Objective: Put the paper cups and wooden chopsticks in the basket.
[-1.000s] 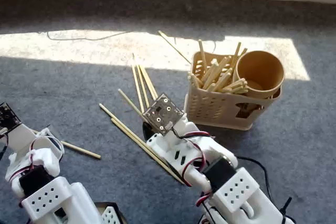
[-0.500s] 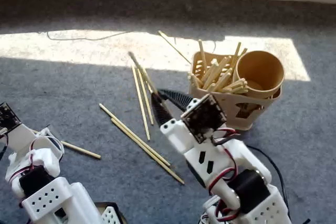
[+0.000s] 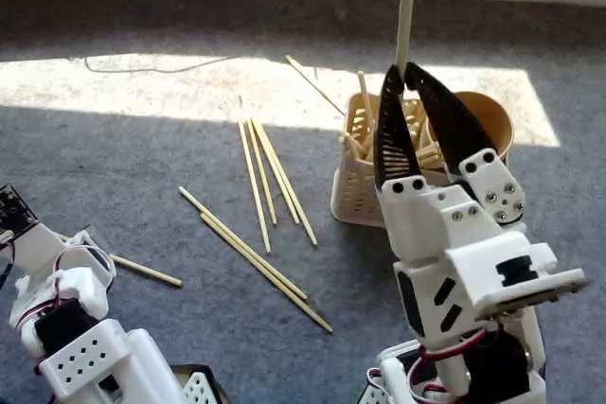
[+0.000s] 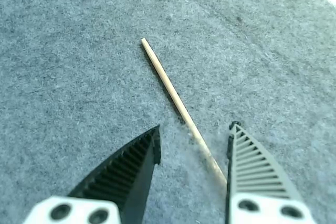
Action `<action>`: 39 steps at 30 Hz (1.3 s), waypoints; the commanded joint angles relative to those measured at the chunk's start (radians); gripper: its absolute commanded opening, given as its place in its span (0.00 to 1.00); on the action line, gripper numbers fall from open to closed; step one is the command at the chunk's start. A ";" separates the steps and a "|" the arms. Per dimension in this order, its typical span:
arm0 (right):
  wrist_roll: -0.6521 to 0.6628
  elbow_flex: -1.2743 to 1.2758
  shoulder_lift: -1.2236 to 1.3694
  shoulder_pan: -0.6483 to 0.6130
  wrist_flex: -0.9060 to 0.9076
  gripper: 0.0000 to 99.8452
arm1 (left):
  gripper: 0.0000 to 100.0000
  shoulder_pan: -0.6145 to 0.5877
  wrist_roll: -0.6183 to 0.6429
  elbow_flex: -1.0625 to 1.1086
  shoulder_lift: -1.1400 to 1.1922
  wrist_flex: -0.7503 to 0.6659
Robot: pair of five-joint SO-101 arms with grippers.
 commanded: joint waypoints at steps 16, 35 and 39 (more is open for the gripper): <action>-0.008 0.426 -0.002 0.074 -0.575 0.00 | 0.21 -0.012 0.002 -0.001 -0.008 -0.020; -0.009 0.680 -0.012 0.120 -0.575 0.00 | 0.21 -0.013 0.000 -0.001 -0.008 -0.017; -0.011 0.719 -0.012 0.165 -0.575 0.01 | 0.21 -0.013 0.000 -0.001 -0.008 -0.017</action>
